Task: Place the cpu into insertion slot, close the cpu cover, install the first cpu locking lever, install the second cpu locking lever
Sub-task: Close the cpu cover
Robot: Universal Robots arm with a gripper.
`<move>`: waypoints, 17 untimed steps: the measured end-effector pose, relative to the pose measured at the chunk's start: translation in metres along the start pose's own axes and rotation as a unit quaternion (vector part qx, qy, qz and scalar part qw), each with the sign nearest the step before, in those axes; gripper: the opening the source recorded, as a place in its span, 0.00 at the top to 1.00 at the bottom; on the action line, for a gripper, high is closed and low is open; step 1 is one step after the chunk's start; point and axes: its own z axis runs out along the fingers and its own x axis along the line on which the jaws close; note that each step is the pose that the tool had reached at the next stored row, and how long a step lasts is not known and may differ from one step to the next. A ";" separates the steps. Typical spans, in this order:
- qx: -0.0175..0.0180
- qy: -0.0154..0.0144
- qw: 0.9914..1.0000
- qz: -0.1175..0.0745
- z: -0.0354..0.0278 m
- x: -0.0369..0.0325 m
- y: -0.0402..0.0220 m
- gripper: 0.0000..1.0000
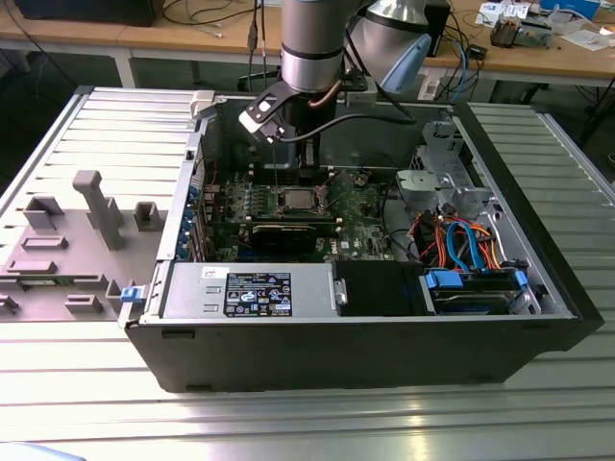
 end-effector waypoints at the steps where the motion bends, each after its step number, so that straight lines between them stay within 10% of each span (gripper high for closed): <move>1: 0.000 0.000 1.000 0.000 -0.0012 -0.0001 0.0000 0.89; 17: 0.000 0.000 1.000 0.000 -0.0193 0.0000 0.0005 0.89</move>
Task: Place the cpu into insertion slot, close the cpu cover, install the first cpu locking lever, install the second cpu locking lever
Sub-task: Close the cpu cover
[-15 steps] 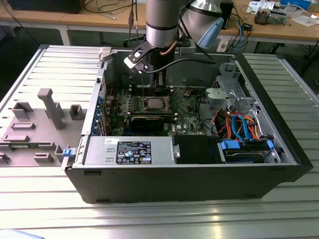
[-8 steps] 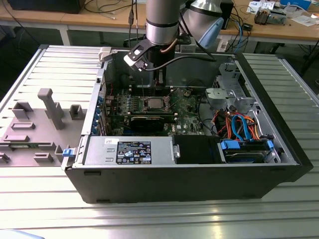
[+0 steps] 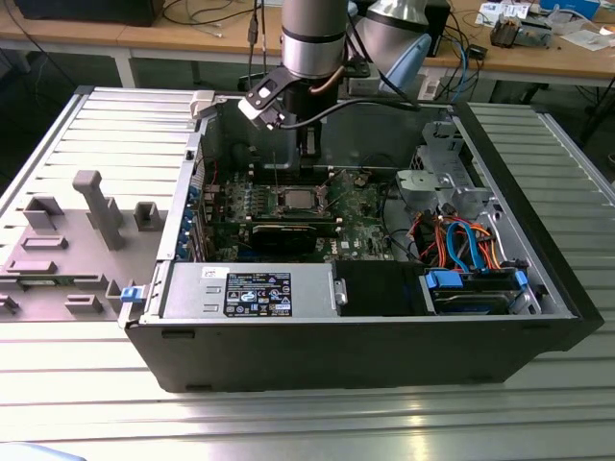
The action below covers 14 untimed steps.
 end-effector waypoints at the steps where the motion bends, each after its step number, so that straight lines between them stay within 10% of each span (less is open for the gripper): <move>1: 0.000 0.000 1.000 0.000 -0.0005 0.0000 0.0000 0.89; 14: 0.000 0.000 1.000 0.000 -0.0099 0.0001 0.0003 0.89</move>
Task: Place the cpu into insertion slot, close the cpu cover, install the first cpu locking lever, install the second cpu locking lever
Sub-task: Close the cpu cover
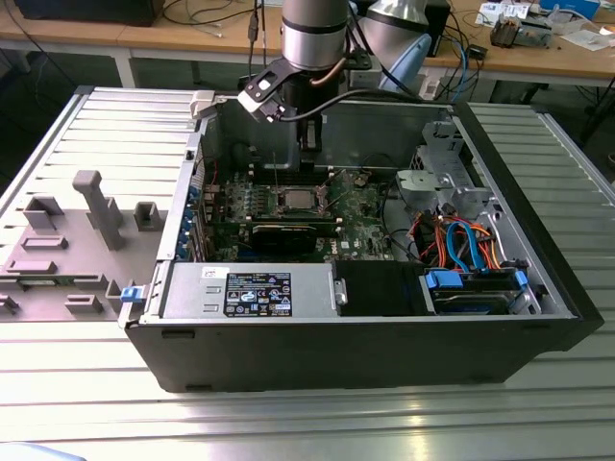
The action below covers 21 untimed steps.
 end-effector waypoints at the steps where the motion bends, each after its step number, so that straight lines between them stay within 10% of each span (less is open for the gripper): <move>1: 0.000 0.000 1.000 0.000 -0.0001 0.0000 0.0000 0.89; 21: 0.000 0.000 1.000 0.000 -0.0001 -0.0001 0.0036 0.89</move>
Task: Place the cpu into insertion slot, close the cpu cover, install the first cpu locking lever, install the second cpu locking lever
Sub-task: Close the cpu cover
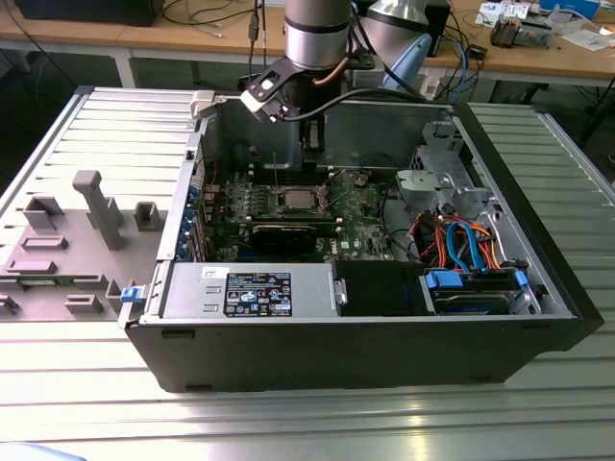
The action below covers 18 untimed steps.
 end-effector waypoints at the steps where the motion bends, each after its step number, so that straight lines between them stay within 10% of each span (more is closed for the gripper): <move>1: 0.000 0.000 1.000 0.000 0.0000 0.0000 0.0004 0.89; 18: 0.000 0.000 1.000 0.000 0.0001 -0.0001 0.0044 0.89</move>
